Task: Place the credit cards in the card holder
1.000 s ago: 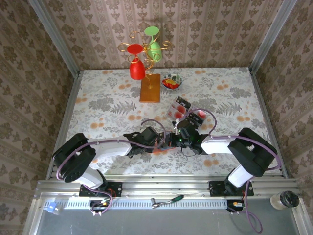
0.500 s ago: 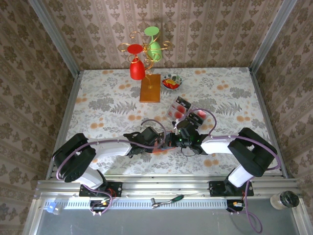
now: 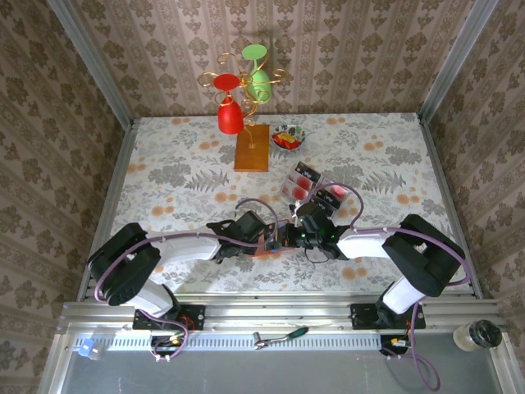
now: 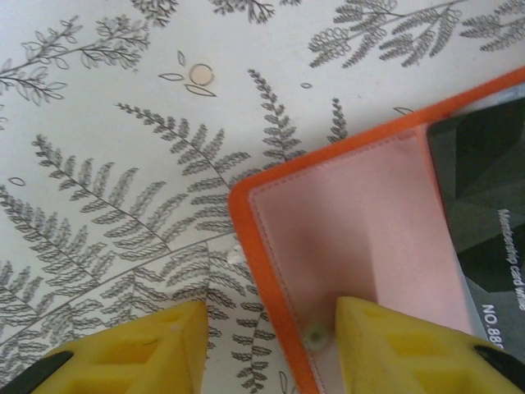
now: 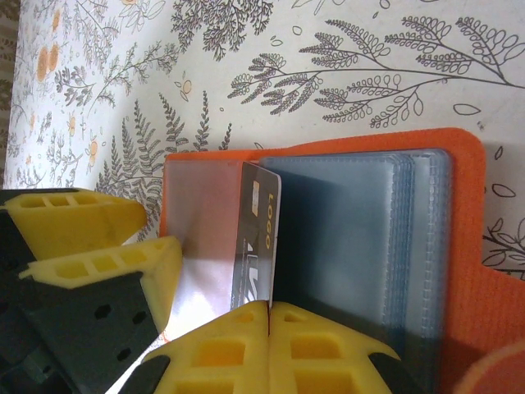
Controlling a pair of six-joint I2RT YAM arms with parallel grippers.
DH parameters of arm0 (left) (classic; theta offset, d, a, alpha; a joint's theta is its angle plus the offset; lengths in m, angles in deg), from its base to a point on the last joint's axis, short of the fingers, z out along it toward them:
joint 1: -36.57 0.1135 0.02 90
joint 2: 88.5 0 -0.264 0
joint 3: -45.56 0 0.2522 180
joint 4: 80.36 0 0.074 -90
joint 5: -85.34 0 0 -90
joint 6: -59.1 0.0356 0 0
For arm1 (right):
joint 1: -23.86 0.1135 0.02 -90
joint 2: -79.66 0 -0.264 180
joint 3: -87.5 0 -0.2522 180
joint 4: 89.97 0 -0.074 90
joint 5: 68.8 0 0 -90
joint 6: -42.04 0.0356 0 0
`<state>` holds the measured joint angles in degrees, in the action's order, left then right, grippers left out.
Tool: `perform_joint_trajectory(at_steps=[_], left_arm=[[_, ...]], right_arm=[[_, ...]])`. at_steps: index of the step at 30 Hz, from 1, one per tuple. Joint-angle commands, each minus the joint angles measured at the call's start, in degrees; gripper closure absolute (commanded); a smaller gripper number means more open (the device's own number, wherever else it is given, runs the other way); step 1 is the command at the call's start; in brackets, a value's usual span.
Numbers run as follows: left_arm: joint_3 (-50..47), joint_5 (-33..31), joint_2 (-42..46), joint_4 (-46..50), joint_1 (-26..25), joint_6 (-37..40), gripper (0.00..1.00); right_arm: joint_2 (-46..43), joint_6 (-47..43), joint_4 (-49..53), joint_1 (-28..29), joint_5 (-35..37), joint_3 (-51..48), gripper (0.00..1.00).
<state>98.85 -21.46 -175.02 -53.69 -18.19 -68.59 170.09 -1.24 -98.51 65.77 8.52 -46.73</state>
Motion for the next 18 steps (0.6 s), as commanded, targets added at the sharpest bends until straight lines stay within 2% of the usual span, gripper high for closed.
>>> perform_joint_trajectory(at_steps=[1,18], left_arm=[[1.50,-1.05,0.55,1.73,1.04,1.17,0.54],[1.77,-0.59,-1.11,1.24,2.11,1.92,0.54]], right_arm=[[-0.35,0.06,3.19,0.45,0.25,-1.21,1.00],[-1.13,-0.83,5.77,0.29,0.46,-0.90,1.00]])
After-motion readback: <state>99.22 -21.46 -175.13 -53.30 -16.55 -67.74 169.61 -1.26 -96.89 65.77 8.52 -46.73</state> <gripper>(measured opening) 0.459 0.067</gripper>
